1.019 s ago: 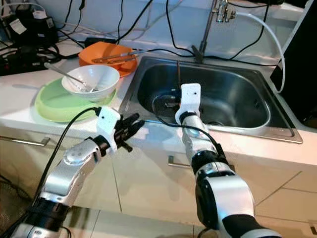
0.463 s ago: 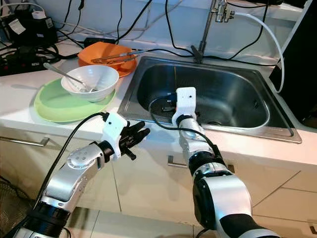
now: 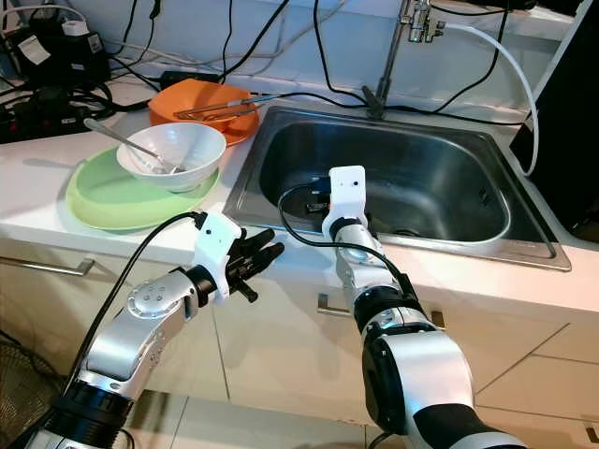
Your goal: Kitchen organization
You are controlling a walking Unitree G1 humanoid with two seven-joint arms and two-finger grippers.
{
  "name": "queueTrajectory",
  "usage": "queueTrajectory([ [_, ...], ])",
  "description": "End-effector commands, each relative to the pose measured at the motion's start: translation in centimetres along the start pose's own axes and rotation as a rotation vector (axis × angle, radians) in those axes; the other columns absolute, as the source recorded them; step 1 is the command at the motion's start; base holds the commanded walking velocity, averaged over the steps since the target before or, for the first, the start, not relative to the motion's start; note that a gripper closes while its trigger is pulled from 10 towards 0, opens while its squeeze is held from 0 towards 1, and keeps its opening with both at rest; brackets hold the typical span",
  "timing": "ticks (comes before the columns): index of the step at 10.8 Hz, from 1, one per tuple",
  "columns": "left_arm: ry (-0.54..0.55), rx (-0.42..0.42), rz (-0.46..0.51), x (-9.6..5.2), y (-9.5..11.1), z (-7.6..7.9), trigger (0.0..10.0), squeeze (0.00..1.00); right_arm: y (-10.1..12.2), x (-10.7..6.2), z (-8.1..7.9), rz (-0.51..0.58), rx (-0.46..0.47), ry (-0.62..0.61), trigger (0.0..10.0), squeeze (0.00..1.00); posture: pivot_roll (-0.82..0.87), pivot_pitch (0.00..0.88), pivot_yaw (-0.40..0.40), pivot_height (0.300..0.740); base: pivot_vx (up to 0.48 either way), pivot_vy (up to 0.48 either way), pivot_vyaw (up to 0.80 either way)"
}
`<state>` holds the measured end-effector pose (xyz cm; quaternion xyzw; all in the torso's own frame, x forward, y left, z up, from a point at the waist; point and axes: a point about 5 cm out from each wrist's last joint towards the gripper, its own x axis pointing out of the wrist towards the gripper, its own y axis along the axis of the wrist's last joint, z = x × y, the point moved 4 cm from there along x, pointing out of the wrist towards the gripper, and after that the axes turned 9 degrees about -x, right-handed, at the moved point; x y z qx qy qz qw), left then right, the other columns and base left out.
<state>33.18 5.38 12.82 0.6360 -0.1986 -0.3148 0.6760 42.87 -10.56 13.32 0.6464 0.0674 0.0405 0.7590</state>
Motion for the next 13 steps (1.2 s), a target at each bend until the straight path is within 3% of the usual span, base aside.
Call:
queueTrajectory([
  [1, -0.004, 0.005, -0.010, 0.0, -0.1, 0.3, 10.0, 0.00, -0.9, -0.2, 0.2, -0.032, -0.006, -0.009, 10.0, 0.00, 0.29, 0.000, -0.067, 0.740, 0.000, 0.000, 0.00],
  [3, 0.049, 0.021, 0.044, 0.1, 0.8, -0.3, 10.0, 0.00, 0.6, 0.0, 0.4, 0.040, -0.001, -0.006, 10.0, 0.00, 0.29, 0.000, -0.067, 0.740, 0.000, 0.000, 0.00],
  [6, 0.252, 0.084, 0.290, -0.7, 5.5, -2.8, 10.0, 0.00, 3.9, -0.4, 0.7, 0.255, 0.030, -0.006, 10.0, 0.00, 0.26, 0.000, -0.067, 0.740, 0.000, 0.000, 0.00],
  [7, 0.323, 0.096, 0.356, -1.2, 7.0, -3.9, 10.0, 0.00, 3.9, -1.1, 0.4, 0.307, 0.043, -0.001, 10.0, 0.00, 0.25, 0.000, -0.066, 0.740, 0.000, 0.000, 0.00],
  [8, 0.433, 0.156, 0.391, -2.2, 8.3, -6.0, 10.0, 0.00, 2.4, -2.2, -0.3, 0.309, 0.059, 0.012, 10.0, 0.00, 0.23, 0.000, -0.061, 0.740, 0.000, 0.000, 0.00],
  [10, 0.522, 0.204, 0.399, -3.4, 8.9, -8.0, 10.0, 0.00, -0.4, -3.5, -0.9, 0.247, 0.085, 0.007, 10.0, 0.00, 0.23, 0.000, -0.057, 0.740, 0.000, 0.000, 0.00],
  [12, 0.606, 0.234, 0.381, -4.6, 9.1, -10.2, 10.0, 0.00, -0.5, -3.9, -1.4, 0.246, 0.102, 0.013, 10.0, 0.00, 0.23, 0.000, -0.053, 0.740, 0.000, 0.000, 0.00],
  [13, 0.668, 0.202, 0.375, -5.5, 9.1, -12.0, 10.0, 0.00, -0.2, -4.0, -1.7, 0.253, 0.109, 0.018, 10.0, 0.00, 0.23, 0.000, -0.048, 0.740, 0.000, 0.000, 0.00],
])
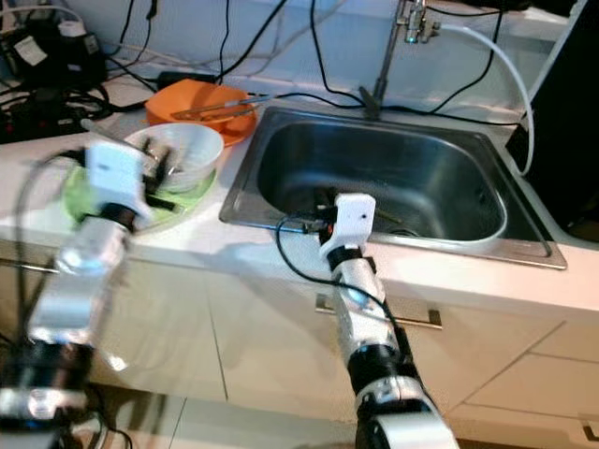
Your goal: Kitchen organization
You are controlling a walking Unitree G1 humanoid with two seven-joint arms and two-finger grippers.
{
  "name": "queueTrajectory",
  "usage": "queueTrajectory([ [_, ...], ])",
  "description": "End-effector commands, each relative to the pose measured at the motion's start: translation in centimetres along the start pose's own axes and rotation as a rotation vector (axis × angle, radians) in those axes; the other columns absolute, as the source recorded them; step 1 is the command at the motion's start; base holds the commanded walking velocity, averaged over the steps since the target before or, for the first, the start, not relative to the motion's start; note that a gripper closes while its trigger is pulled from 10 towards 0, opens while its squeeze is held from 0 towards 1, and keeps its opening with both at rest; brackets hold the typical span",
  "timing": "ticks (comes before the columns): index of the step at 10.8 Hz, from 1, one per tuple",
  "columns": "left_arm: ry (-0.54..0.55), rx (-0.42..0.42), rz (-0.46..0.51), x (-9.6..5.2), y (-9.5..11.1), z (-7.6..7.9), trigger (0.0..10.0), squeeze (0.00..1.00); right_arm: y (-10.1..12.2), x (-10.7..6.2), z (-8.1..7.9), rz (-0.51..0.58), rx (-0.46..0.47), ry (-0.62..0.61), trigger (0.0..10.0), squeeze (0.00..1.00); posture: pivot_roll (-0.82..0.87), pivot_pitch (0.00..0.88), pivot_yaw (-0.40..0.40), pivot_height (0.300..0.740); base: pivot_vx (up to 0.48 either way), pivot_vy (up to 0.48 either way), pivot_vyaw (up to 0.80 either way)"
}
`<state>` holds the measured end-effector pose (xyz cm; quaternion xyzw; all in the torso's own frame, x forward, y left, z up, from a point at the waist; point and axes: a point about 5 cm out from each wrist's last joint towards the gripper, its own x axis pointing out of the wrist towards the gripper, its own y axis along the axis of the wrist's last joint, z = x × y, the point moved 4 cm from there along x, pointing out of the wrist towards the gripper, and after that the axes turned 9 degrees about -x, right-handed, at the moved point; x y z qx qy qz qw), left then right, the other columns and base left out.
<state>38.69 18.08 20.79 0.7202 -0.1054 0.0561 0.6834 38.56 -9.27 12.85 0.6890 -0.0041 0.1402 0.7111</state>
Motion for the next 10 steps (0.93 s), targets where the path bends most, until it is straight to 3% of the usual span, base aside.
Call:
queueTrajectory([
  [1, 0.011, -0.011, 0.007, 0.3, 0.2, -0.1, 10.0, 0.00, 0.2, 0.1, 0.2, -0.001, 0.003, -0.005, 10.0, 0.00, 0.23, 0.000, -0.048, 0.740, 0.000, 0.000, 0.00],
  [4, 0.025, -0.143, -0.023, 0.3, -0.6, -0.2, 10.0, 0.00, 0.5, 0.0, 0.5, -0.002, 0.000, -0.016, 10.0, 0.00, 0.22, 0.000, -0.052, 0.740, 0.000, 0.000, 0.00],
  [8, -0.037, -0.272, -0.026, 0.6, -0.5, 2.4, 10.0, 0.00, 0.9, 0.2, 1.2, -0.005, -0.008, -0.032, 10.0, 0.00, 0.22, 0.000, -0.056, 0.740, 0.000, 0.000, 0.00],
  [10, -0.041, -0.339, -0.036, 0.8, -0.6, 3.0, 10.0, 0.00, 0.9, 0.2, 1.4, -0.008, -0.010, -0.040, 10.0, 0.00, 0.22, 0.000, -0.056, 0.740, 0.000, 0.000, 0.00],
])
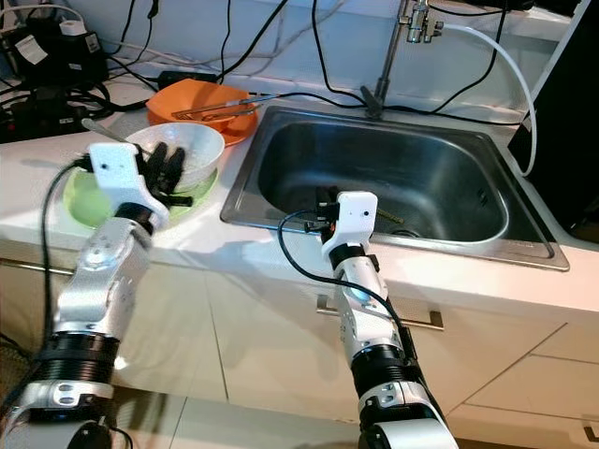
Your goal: Kitchen organization
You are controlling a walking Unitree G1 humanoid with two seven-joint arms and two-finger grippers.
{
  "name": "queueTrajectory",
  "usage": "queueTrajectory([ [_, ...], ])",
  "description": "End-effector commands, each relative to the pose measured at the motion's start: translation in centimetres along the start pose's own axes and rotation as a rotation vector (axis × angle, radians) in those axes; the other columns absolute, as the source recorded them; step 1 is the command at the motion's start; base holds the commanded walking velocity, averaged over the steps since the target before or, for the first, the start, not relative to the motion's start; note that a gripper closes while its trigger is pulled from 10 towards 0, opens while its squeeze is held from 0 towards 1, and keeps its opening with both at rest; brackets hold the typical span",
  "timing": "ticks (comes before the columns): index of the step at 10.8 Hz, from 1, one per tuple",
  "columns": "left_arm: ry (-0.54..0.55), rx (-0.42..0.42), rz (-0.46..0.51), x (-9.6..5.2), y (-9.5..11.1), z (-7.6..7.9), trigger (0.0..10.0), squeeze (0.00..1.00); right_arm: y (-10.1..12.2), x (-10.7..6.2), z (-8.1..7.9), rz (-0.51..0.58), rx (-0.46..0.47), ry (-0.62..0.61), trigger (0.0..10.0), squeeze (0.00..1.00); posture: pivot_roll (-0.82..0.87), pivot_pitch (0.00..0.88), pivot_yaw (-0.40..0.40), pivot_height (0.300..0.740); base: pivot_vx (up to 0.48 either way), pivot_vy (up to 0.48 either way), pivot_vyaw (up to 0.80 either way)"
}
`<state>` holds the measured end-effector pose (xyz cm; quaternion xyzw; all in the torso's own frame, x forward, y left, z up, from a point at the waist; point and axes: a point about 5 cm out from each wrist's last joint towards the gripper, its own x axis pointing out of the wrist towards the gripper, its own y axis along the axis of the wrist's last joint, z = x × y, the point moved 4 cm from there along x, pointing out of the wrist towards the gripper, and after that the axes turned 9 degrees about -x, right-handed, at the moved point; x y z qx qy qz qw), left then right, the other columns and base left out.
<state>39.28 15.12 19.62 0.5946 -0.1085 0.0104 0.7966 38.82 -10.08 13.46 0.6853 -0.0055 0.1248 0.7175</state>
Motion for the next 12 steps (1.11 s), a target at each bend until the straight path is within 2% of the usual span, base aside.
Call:
queueTrajectory([
  [1, -0.011, -0.036, -0.004, 0.3, 0.2, 0.4, 10.0, 0.00, 0.3, -0.1, 0.7, 0.010, 0.003, -0.021, 10.0, 0.00, 0.22, 0.000, -0.055, 0.740, 0.000, 0.000, 0.00],
  [3, -0.018, -0.025, 0.015, 0.2, 0.7, 0.7, 10.0, 0.00, 0.3, -0.1, 0.8, 0.008, 0.000, -0.026, 10.0, 0.00, 0.22, 0.000, -0.054, 0.740, 0.000, 0.000, 0.00],
  [5, 0.020, 0.000, 0.040, -0.3, 1.7, -0.8, 10.0, 0.00, 0.2, -0.2, 0.7, 0.005, 0.000, -0.025, 10.0, 0.00, 0.22, 0.000, -0.055, 0.740, 0.000, 0.000, 0.00],
  [9, 0.093, 0.032, 0.037, -1.4, 1.8, -3.1, 10.0, 0.00, 0.0, -0.2, 0.5, -0.002, -0.001, -0.012, 10.0, 0.00, 0.23, 0.000, -0.064, 0.740, 0.000, 0.000, 0.00],
  [12, 0.068, 0.005, -0.004, -1.1, 0.7, -2.3, 10.0, 0.00, 0.1, -0.2, 0.6, -0.001, -0.003, -0.014, 10.0, 0.00, 0.22, 0.000, -0.061, 0.740, 0.000, 0.000, 0.00],
])
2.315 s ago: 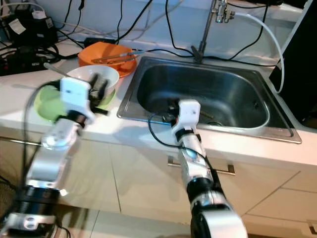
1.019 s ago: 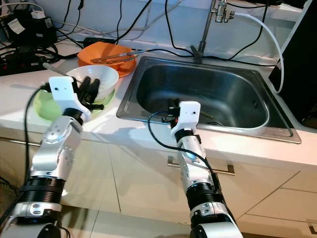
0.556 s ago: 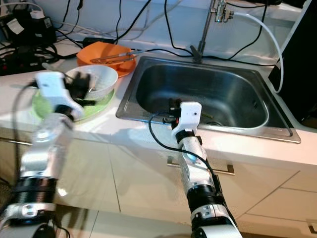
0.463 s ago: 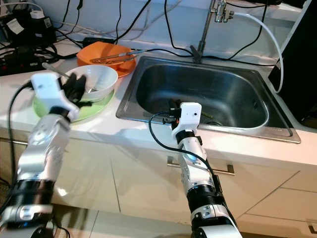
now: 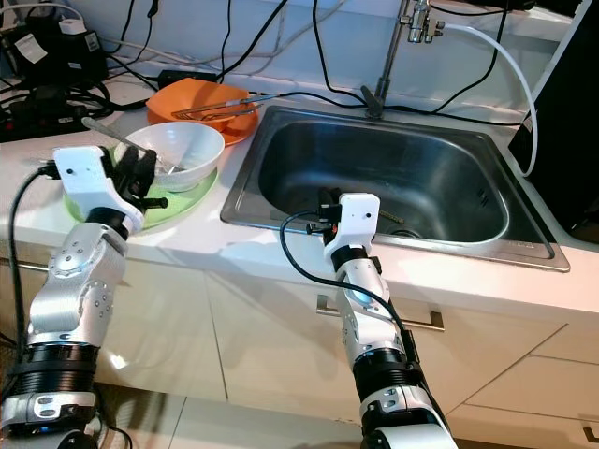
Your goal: Kitchen organization
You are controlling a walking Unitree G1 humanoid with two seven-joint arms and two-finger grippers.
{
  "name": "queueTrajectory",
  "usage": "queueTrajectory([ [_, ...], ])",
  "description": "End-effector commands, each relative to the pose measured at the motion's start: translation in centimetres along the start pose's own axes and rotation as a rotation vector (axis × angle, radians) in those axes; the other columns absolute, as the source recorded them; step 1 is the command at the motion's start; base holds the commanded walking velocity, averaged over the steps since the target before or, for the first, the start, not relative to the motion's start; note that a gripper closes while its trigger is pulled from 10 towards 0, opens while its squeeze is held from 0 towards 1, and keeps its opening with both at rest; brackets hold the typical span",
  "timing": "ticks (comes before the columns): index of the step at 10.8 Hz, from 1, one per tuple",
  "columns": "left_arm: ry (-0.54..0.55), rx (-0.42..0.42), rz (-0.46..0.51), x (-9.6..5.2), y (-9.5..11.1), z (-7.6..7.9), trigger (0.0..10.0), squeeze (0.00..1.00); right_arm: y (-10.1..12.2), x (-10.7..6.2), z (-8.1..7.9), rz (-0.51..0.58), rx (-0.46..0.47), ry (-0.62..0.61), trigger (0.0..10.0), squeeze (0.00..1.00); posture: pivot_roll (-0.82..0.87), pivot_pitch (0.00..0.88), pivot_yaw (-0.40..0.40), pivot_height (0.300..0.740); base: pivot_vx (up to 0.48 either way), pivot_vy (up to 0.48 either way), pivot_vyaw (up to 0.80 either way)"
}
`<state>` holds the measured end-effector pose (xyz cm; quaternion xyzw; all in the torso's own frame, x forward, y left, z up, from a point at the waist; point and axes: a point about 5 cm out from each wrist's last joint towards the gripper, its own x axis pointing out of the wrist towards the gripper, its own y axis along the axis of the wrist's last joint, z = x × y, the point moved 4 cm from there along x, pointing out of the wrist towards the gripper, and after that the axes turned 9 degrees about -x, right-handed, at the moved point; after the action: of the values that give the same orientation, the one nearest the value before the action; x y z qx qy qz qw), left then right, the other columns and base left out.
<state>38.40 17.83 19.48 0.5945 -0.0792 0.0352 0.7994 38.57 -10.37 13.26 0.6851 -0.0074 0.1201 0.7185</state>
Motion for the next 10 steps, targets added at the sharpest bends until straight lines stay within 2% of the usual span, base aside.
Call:
queueTrajectory([
  [1, -0.033, -0.019, -0.040, 0.3, -0.9, 1.0, 10.0, 0.00, 0.2, 0.0, 0.5, 0.002, -0.003, -0.009, 10.0, 0.00, 0.22, 0.000, -0.061, 0.740, 0.000, 0.000, 0.00],
  [3, -0.070, -0.074, -0.063, 0.5, -1.5, 2.5, 10.0, 0.00, 0.3, 0.0, 0.8, 0.003, -0.007, -0.018, 10.0, 0.00, 0.21, 0.000, -0.057, 0.740, 0.000, 0.000, 0.00],
  [5, -0.093, -0.103, -0.071, 0.5, -1.6, 2.9, 10.0, 0.00, 0.3, 0.0, 0.8, 0.003, -0.008, -0.021, 10.0, 0.00, 0.21, 0.000, -0.056, 0.740, 0.000, 0.000, 0.00],
  [6, -0.114, -0.123, -0.074, 0.6, -1.8, 4.4, 10.0, 0.00, 0.3, 0.0, 0.9, 0.004, -0.008, -0.023, 10.0, 0.00, 0.21, 0.000, -0.056, 0.740, 0.000, 0.000, 0.00],
  [8, -0.155, -0.122, -0.065, 0.9, -1.5, 5.9, 10.0, 0.00, 0.3, 0.1, 0.9, 0.003, -0.009, -0.025, 10.0, 0.00, 0.21, 0.000, -0.055, 0.740, 0.000, 0.000, 0.00],
  [10, -0.155, -0.122, -0.065, 0.9, -1.5, 5.9, 10.0, 0.00, 0.3, 0.1, 0.9, 0.003, -0.009, -0.025, 10.0, 0.00, 0.21, 0.000, -0.055, 0.740, 0.000, 0.000, 0.00],
])
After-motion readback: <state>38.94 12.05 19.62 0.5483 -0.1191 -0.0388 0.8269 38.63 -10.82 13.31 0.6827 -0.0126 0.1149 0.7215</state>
